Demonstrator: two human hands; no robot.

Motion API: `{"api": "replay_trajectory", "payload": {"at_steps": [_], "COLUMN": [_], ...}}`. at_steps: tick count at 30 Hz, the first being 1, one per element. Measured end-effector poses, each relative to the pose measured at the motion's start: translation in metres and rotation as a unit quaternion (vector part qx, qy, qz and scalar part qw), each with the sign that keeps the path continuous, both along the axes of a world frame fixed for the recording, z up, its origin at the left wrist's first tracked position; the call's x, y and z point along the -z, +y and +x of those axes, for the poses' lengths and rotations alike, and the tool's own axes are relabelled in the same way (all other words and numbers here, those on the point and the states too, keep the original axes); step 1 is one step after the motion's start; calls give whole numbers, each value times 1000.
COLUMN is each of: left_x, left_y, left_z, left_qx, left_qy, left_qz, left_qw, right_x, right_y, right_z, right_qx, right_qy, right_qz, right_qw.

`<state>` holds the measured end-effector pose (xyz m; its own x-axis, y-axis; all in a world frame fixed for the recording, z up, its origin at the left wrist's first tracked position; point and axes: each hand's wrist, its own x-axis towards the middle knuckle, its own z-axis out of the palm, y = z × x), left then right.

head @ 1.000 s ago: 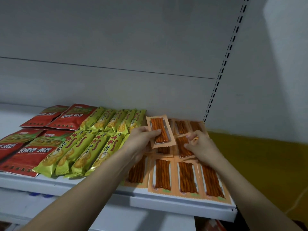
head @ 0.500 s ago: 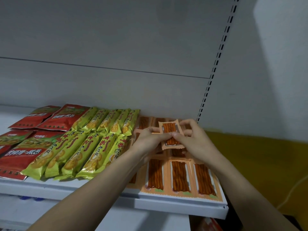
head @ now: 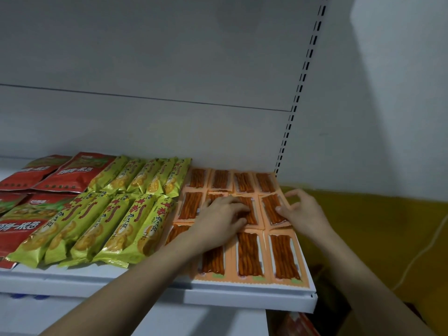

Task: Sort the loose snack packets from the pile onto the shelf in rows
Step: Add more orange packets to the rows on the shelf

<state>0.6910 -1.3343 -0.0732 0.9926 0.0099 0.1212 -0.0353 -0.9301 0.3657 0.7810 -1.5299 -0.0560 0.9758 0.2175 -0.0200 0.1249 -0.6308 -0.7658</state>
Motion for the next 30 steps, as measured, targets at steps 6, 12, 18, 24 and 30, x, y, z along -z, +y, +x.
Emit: {"api": "replay_trajectory", "payload": {"at_steps": [6, 12, 18, 24, 30], "left_x": [5, 4, -10, -40, -57], "left_y": [-2, -3, -3, 30, 92], "left_z": [2, 4, 0, -28, -110], "left_qx": [-4, -2, 4, -109, -272], "left_qy": [14, 15, -43, -75, -68], "left_qz": [8, 23, 49, 69, 68], "left_qw": [1000, 1000, 998, 989, 958], "right_x": [15, 21, 3, -37, -57], "right_y": [1, 3, 1, 56, 161], "right_z": [-1, -7, -5, -14, -74], "right_qx": [1, 0, -21, -223, -391], "right_qy": [-75, -129, -209, -265, -260], "right_qz": [-123, -170, -219, -137, -120], "right_qw": [990, 977, 953, 928, 875]}}
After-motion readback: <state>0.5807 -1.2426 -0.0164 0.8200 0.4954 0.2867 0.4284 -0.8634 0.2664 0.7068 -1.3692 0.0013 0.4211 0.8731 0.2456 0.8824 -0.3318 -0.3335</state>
